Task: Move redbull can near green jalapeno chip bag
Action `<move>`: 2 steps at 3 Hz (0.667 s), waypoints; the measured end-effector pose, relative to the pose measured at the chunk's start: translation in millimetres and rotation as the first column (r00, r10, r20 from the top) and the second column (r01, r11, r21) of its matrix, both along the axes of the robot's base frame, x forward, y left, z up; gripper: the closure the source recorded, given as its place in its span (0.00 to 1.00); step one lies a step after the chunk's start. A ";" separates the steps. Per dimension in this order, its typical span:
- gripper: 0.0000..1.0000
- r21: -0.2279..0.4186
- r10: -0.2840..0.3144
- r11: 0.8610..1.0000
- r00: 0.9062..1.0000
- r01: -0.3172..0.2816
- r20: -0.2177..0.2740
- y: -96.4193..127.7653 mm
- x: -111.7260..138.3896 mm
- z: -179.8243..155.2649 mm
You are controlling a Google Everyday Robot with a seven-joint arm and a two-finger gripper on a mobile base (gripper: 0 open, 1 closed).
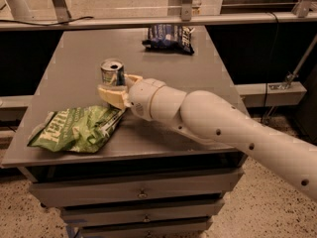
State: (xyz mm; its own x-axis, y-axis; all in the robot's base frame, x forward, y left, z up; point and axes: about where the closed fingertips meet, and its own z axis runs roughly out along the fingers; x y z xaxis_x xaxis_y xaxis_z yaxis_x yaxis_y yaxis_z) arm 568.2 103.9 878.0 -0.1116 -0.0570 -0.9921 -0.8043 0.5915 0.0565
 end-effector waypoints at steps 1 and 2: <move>0.12 0.000 0.000 1.000 1.000 0.000 0.000 0.0 0.0 0.0; 0.00 -0.003 0.007 1.000 1.000 -0.007 0.011 -3.6 -0.9 1.3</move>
Offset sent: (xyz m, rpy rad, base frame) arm -0.0007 -0.0125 0.0023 -0.0067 -0.0253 0.0100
